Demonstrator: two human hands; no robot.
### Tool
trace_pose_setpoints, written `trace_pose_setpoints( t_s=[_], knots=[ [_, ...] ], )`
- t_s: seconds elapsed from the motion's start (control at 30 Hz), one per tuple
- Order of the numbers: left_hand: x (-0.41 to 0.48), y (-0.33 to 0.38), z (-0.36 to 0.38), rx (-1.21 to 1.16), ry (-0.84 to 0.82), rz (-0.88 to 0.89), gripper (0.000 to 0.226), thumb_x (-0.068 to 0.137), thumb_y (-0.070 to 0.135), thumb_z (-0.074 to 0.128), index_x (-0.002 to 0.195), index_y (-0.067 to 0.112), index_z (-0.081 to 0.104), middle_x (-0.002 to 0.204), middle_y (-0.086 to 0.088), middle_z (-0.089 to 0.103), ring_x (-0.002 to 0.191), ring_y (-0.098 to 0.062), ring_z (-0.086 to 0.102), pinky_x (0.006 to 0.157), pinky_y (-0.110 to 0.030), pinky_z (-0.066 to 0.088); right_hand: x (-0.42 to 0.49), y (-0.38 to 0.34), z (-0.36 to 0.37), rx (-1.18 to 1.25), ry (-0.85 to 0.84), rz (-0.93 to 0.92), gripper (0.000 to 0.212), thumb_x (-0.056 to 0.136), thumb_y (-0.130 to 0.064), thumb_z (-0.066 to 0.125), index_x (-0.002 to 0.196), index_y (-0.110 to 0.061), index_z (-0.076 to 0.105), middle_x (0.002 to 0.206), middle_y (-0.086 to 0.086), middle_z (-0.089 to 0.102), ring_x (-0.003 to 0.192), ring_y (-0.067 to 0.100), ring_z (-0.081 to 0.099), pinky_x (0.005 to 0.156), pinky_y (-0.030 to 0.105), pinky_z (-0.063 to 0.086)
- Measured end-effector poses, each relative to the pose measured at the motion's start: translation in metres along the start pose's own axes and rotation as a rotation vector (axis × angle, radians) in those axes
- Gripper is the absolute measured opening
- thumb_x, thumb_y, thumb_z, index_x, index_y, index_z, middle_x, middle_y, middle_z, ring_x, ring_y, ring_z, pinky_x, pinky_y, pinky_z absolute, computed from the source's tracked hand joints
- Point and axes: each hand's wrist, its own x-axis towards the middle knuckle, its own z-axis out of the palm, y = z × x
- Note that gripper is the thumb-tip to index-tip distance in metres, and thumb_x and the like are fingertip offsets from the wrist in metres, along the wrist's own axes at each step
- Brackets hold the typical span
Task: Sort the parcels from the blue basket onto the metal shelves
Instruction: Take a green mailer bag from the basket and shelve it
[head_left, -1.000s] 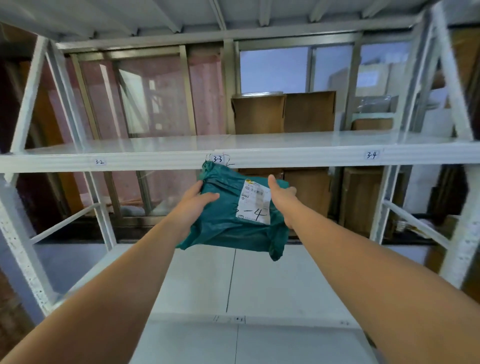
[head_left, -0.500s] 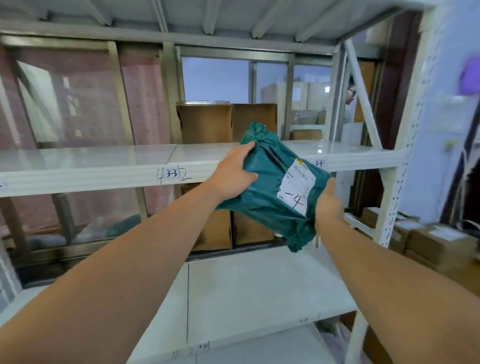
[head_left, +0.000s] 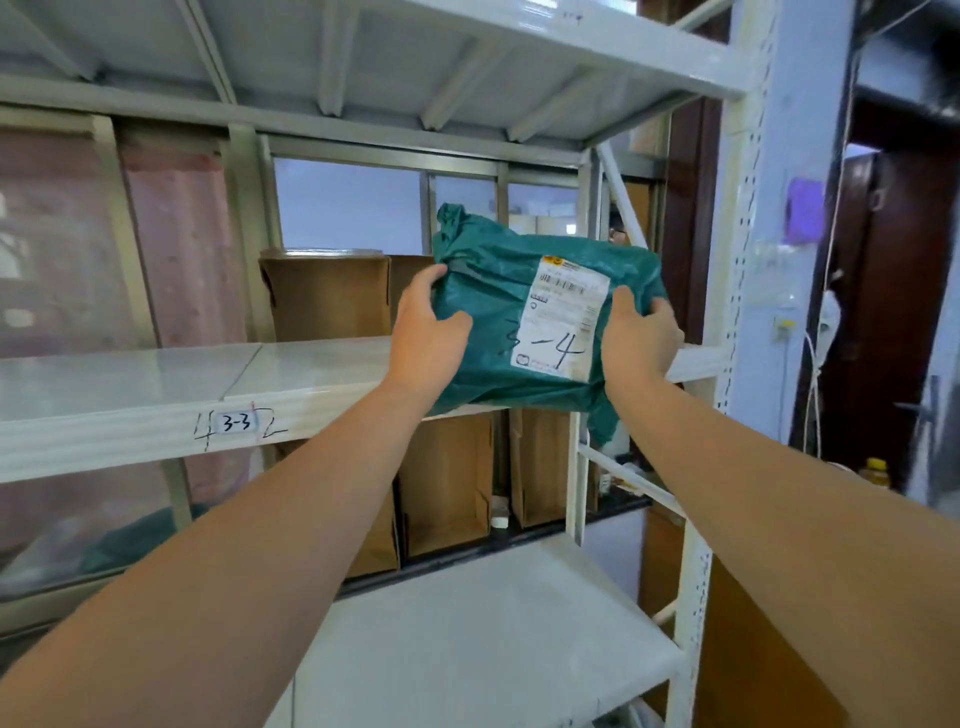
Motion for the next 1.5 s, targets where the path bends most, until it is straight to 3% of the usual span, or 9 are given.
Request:
trace_pose_setpoints(
  t_s=[0.13, 0.37, 0.5, 0.7, 0.87, 1.03, 1.17, 1.3, 1.5],
  knots=[
    [0.035, -0.001, 0.005, -0.025, 0.055, -0.017, 0.057, 0.085, -0.001, 0.05, 0.134, 0.026, 0.039, 0.131, 0.005, 0.046, 0.112, -0.012, 0.052, 0.083, -0.025, 0.049, 0.032, -0.006, 0.032, -0.026, -0.059, -0.127, 0.026, 0.091, -0.035, 0.05, 0.106, -0.015, 0.058, 0.109, 0.006, 0.06, 0.094, 0.024, 0.058, 0.083, 0.037, 0.049],
    [0.082, -0.018, 0.036, 0.039, 0.05, -0.003, 0.059, 0.086, -0.004, 0.051, 0.137, 0.022, 0.036, 0.115, 0.017, 0.046, 0.116, -0.015, 0.052, 0.096, -0.038, 0.05, 0.12, 0.017, 0.075, -0.048, -0.112, -0.261, 0.021, 0.098, -0.011, 0.043, 0.115, -0.014, 0.056, 0.108, 0.0, 0.058, 0.094, 0.017, 0.052, 0.077, 0.026, 0.036],
    [0.101, -0.033, 0.065, 0.09, 0.027, -0.044, 0.065, 0.089, 0.007, 0.057, 0.144, 0.024, 0.028, 0.14, 0.004, 0.039, 0.124, -0.018, 0.048, 0.098, -0.039, 0.049, 0.164, 0.043, 0.097, -0.058, -0.151, -0.282, 0.02, 0.099, -0.008, 0.039, 0.114, -0.009, 0.052, 0.114, 0.011, 0.058, 0.104, 0.027, 0.056, 0.078, 0.028, 0.037],
    [0.139, -0.05, 0.109, 0.092, 0.034, -0.062, 0.066, 0.095, 0.015, 0.055, 0.148, 0.026, 0.019, 0.118, 0.008, 0.043, 0.097, -0.004, 0.054, 0.065, -0.011, 0.05, 0.214, 0.071, 0.122, -0.008, -0.139, -0.26, 0.021, 0.099, -0.008, 0.037, 0.117, -0.005, 0.048, 0.12, 0.014, 0.053, 0.109, 0.028, 0.053, 0.09, 0.04, 0.045],
    [0.165, -0.077, 0.14, 0.187, 0.108, -0.102, 0.079, 0.091, 0.043, 0.056, 0.15, 0.04, 0.003, 0.15, -0.005, 0.021, 0.135, -0.022, 0.032, 0.11, -0.04, 0.034, 0.246, 0.098, 0.141, -0.026, -0.229, -0.205, 0.024, 0.091, -0.002, 0.045, 0.115, -0.001, 0.048, 0.113, 0.014, 0.055, 0.094, 0.024, 0.053, 0.075, 0.036, 0.044],
    [0.173, -0.107, 0.15, 0.48, 0.064, -0.246, 0.09, 0.088, 0.05, 0.057, 0.152, 0.031, -0.005, 0.152, -0.008, 0.012, 0.135, -0.027, 0.031, 0.106, -0.037, 0.032, 0.254, 0.122, 0.149, -0.198, -0.445, -0.062, 0.027, 0.081, -0.014, 0.055, 0.103, -0.001, 0.062, 0.099, 0.015, 0.066, 0.09, 0.033, 0.063, 0.065, 0.032, 0.046],
    [0.176, -0.122, 0.142, 0.588, 0.06, -0.237, 0.084, 0.087, 0.05, 0.058, 0.151, 0.026, 0.009, 0.145, -0.006, 0.023, 0.128, -0.026, 0.039, 0.105, -0.037, 0.038, 0.253, 0.124, 0.148, -0.318, -0.473, -0.085, 0.033, 0.079, -0.023, 0.056, 0.104, -0.002, 0.062, 0.102, 0.017, 0.064, 0.09, 0.033, 0.062, 0.07, 0.035, 0.052],
    [0.174, -0.126, 0.138, 0.6, 0.04, -0.231, 0.071, 0.089, 0.038, 0.06, 0.147, 0.021, 0.023, 0.136, -0.005, 0.029, 0.116, -0.02, 0.044, 0.097, -0.03, 0.039, 0.251, 0.123, 0.147, -0.203, -0.479, 0.01, 0.058, 0.084, -0.019, 0.058, 0.136, -0.009, 0.034, 0.121, 0.015, 0.054, 0.104, 0.032, 0.056, 0.082, 0.04, 0.05],
    [0.167, -0.126, 0.14, 0.733, 0.076, -0.219, 0.08, 0.094, 0.038, 0.053, 0.153, 0.019, 0.002, 0.147, -0.008, 0.019, 0.123, -0.026, 0.044, 0.097, -0.03, 0.035, 0.243, 0.114, 0.139, -0.129, -0.306, -0.002, 0.068, 0.082, -0.026, 0.061, 0.14, -0.027, 0.024, 0.135, 0.013, 0.032, 0.118, 0.032, 0.042, 0.098, 0.046, 0.04]
  ],
)
